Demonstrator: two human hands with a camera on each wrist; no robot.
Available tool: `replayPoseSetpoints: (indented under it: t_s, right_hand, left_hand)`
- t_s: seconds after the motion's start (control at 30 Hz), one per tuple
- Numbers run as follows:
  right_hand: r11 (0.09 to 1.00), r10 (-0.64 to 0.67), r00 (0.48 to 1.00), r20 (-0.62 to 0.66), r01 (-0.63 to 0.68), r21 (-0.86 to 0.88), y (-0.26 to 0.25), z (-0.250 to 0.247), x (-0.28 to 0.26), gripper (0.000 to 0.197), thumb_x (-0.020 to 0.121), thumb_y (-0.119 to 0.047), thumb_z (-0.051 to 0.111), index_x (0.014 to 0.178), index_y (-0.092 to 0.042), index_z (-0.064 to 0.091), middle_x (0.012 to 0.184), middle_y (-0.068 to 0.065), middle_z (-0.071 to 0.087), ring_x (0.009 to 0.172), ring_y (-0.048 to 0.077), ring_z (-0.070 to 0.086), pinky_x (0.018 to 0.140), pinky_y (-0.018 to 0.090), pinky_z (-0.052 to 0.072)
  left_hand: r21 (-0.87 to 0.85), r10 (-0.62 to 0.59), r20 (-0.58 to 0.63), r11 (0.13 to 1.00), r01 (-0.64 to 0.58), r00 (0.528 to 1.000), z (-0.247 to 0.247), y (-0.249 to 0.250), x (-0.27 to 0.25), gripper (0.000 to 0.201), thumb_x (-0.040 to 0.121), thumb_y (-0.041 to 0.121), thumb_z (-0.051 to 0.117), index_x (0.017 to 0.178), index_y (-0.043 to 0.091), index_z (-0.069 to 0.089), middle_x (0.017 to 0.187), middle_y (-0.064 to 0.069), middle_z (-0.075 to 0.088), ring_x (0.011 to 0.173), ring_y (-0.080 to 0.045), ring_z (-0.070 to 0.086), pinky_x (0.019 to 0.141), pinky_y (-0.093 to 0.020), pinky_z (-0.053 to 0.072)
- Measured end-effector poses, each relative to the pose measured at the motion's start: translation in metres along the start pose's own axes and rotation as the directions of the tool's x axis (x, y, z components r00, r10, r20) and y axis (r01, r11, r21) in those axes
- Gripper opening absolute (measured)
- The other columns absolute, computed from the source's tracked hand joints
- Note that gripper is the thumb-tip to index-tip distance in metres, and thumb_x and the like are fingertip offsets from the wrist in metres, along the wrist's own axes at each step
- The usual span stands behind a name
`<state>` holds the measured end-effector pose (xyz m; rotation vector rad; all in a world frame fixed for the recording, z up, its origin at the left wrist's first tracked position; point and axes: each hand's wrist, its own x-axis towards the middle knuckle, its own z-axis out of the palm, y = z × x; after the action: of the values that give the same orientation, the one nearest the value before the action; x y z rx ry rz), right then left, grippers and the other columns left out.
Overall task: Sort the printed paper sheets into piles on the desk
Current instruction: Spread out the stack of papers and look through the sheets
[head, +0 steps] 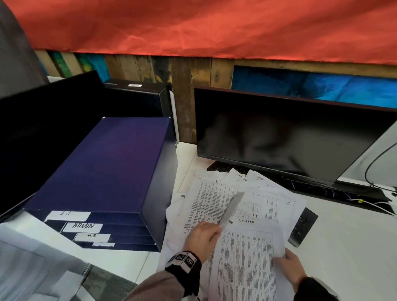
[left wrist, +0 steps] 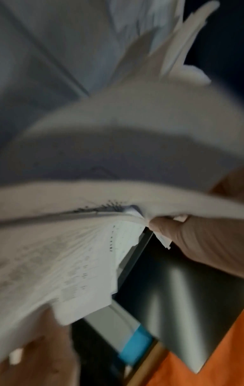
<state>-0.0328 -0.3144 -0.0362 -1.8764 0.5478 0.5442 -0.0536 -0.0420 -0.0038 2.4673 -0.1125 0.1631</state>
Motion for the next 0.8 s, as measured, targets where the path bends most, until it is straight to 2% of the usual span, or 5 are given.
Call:
replayPoseSetpoints:
  t_s: [0.17,0.3,0.47,0.67,0.8]
  right_hand:
    - [0.999,-0.04,0.999,0.001,0.04,0.0,-0.003,-0.002,-0.005,0.027,0.075,-0.003,0.061,0.1,-0.014,0.063,0.093,0.007,0.071,0.091,0.031,0.065,0.093,0.051,0.048]
    - [0.996,-0.082,0.997,0.011,0.082,0.027,-0.009,-0.001,-0.01,0.028,0.08,0.007,0.054,0.1,-0.011,0.063,0.094,0.01,0.071,0.091,0.031,0.065,0.092,0.05,0.049]
    - [0.985,-0.093,0.995,0.023,0.089,0.149,-0.016,-0.002,-0.017,0.033,0.082,0.012,0.048,0.102,-0.008,0.066,0.094,0.014,0.071,0.092,0.034,0.066,0.09,0.05,0.051]
    - [0.911,-0.171,0.981,0.087,0.123,0.394,-0.037,-0.012,-0.035,0.028,0.089,0.008,0.048,0.103,-0.009,0.065,0.096,0.006,0.072,0.093,0.023,0.066,0.073,0.033,0.048]
    - [0.839,-0.138,0.985,0.103,0.061,0.541,-0.046,-0.021,-0.024,0.017,0.089,0.002,0.052,0.1,-0.007,0.059,0.097,0.005,0.065,0.09,0.018,0.058,0.072,0.027,0.04]
  left_hand:
    - [-0.205,-0.316,-0.136,0.936,0.285,0.939,-0.033,0.0,0.004,0.024,0.091,0.021,0.059,0.075,0.038,0.054,0.07,0.014,0.058,0.058,-0.01,0.049,0.06,-0.021,0.041]
    - [0.003,-0.176,-0.205,0.984,0.18,0.963,-0.068,0.007,0.014,0.023,0.093,0.003,0.048,0.106,0.018,0.061,0.097,0.006,0.066,0.079,-0.024,0.064,0.075,-0.032,0.051]
    - [0.177,0.036,-0.396,0.984,0.037,0.918,-0.118,0.026,0.026,0.046,0.08,-0.013,0.058,0.111,0.021,0.06,0.093,-0.001,0.07,0.065,-0.028,0.068,0.062,-0.039,0.058]
    - [-0.18,-0.113,-0.665,0.984,-0.012,0.738,-0.152,0.043,0.04,0.052,0.096,0.004,0.046,0.141,0.029,0.041,0.094,0.011,0.063,0.066,-0.009,0.057,0.067,-0.019,0.045]
    - [-0.418,-0.299,-0.528,0.906,0.064,0.795,-0.13,0.023,0.045,0.035,0.095,0.004,0.045,0.121,0.025,0.057,0.107,-0.001,0.067,0.096,-0.023,0.065,0.088,-0.042,0.053]
